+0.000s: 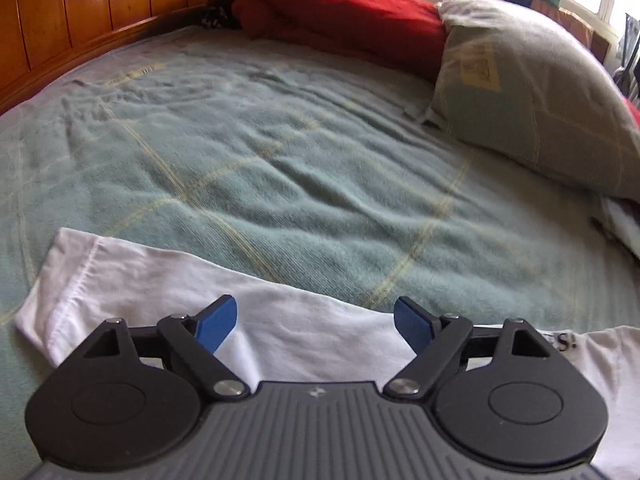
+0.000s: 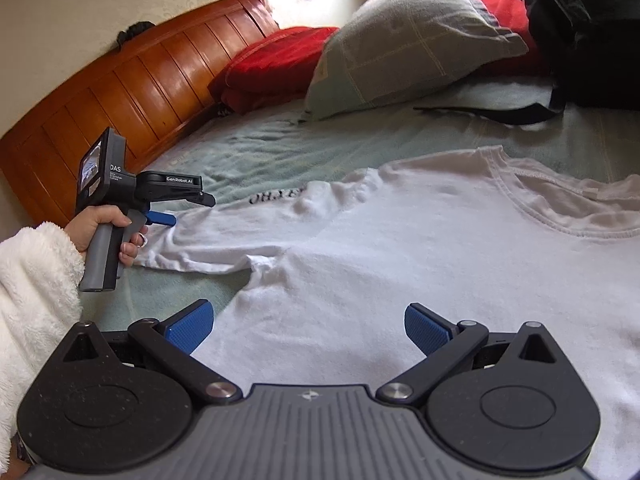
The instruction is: Fold clothes
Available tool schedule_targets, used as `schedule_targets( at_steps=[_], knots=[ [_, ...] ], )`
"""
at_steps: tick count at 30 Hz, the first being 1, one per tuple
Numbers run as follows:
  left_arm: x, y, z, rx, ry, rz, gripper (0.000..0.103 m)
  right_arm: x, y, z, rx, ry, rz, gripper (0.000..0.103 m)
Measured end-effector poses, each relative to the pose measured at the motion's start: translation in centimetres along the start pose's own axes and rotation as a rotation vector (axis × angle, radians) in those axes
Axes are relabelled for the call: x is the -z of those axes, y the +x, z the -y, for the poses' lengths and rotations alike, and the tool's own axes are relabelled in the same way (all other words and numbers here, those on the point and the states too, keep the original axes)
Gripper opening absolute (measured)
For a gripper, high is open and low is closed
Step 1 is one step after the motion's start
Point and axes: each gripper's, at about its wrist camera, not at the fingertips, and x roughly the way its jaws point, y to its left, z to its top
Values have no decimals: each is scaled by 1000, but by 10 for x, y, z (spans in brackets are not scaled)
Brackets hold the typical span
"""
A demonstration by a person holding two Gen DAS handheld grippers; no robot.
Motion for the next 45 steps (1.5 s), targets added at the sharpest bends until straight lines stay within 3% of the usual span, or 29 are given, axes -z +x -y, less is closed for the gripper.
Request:
schedule_targets(
  at_steps=[6,9,13,20,24,27,30,34,35,41,45],
  knots=[
    [10,-17,-35,-1,-25,-34,86,-2,-19,-5,-30,16,108,103],
    [14,-7,-61,-12,-100,-58,86,-2,-25,-3,-73,63,158,103],
    [8,4,-87,-2,-194,-4,87,-3,-17,-5,-108,61,111,103],
    [-18,6,-96,-68,-278,36,86,2,-2,-11,-141,18,8,103],
    [-12,-8,-78,53,-224,17,87,2,-7,-9,-132,25,27,103],
    [-9,3,-69,90,-184,-43,87,1,-9,-11,-141,20,36,103],
    [-9,20,-70,31,-205,-57,87,3,-7,-16,-135,-6,18,103],
    [-14,11,-55,-107,-196,-30,85,4,2,-17,-117,-23,-32,103],
    [-14,5,-48,-101,-175,-25,85,3,2,-15,-115,-20,-35,103],
    [28,-44,27,191,72,-19,87,0,-5,-6,-116,24,-7,103],
    [73,-60,82,239,304,33,87,-2,-8,-7,-116,34,1,103]
  ],
)
